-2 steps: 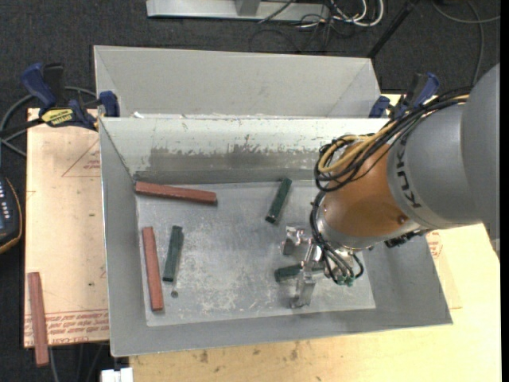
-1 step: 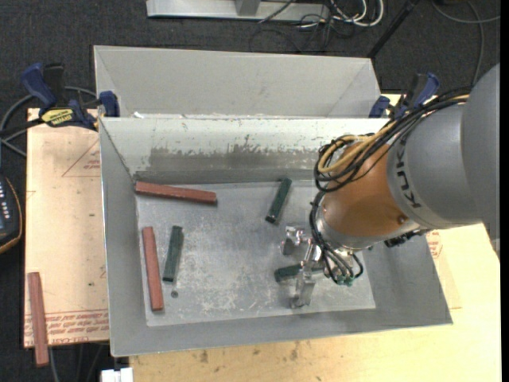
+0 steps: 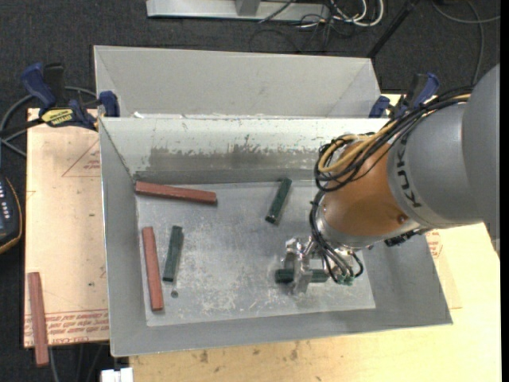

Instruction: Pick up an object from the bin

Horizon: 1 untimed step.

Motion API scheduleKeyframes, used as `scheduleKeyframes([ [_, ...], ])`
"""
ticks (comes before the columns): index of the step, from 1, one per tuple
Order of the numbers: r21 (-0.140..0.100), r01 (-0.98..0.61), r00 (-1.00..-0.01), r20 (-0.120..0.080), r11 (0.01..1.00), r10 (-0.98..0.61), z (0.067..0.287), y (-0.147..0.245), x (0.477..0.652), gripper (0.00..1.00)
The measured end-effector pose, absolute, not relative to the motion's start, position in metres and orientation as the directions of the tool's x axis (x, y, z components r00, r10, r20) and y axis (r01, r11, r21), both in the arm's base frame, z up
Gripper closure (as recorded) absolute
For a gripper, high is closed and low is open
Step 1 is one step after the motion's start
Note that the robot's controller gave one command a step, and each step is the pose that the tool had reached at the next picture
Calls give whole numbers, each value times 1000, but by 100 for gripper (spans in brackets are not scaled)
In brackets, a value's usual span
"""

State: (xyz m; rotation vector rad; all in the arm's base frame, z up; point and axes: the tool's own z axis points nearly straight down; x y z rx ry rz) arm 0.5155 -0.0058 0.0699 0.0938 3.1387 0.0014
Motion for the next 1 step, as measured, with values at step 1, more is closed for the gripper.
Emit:
scheduleKeyframes([
  [1,1,58,-998,-10,998,58,155,-6,518,100],
])
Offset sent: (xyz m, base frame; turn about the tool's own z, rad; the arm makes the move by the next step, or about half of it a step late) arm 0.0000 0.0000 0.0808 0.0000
